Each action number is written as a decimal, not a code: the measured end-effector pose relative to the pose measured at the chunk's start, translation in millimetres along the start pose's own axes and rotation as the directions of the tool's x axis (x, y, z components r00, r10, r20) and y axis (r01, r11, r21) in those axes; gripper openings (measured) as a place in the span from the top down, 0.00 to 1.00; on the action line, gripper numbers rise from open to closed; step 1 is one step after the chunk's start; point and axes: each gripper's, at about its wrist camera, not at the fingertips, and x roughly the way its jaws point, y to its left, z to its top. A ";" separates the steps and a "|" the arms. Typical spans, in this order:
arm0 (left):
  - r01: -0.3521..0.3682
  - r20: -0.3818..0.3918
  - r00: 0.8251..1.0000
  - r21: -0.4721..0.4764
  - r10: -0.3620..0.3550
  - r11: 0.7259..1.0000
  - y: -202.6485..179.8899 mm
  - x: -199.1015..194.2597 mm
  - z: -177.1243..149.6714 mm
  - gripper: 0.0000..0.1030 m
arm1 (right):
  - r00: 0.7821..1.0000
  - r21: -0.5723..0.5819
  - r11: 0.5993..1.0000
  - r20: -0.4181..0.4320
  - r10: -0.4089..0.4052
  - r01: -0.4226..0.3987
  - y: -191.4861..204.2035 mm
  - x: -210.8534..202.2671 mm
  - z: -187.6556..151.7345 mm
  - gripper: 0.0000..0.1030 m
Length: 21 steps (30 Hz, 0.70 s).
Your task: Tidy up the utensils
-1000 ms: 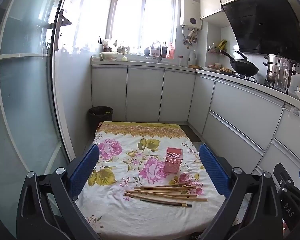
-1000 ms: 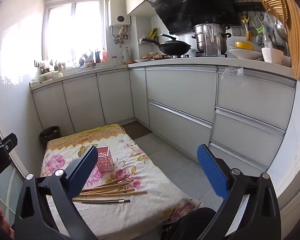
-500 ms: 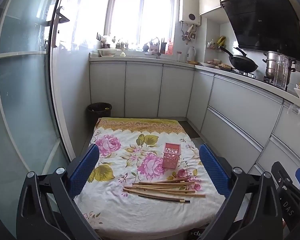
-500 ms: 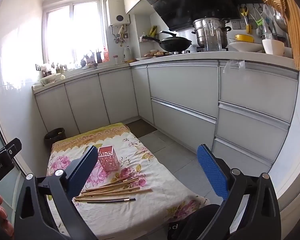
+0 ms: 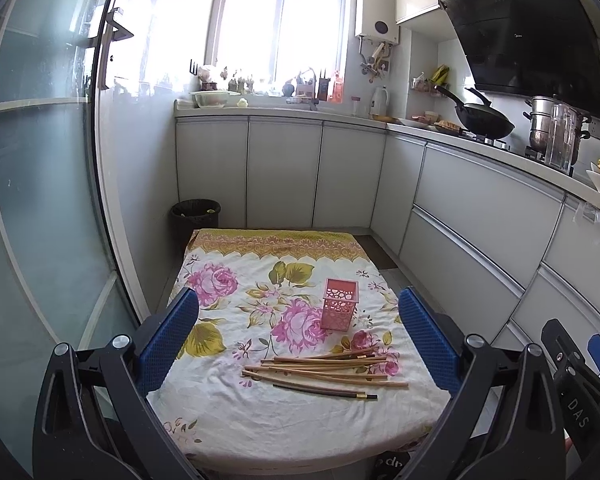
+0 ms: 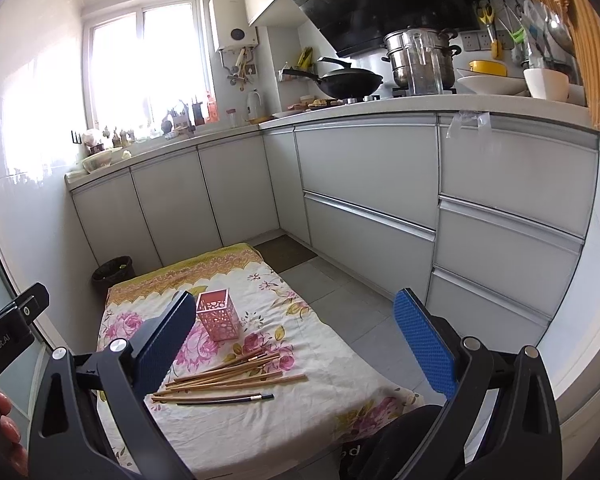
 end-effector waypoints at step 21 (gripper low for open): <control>0.009 -0.037 0.999 -0.002 -0.009 1.000 5.5 6.9 -2.9 0.07 | 1.000 -0.002 1.000 -0.002 0.010 -0.010 3.4 0.9 -2.5 0.06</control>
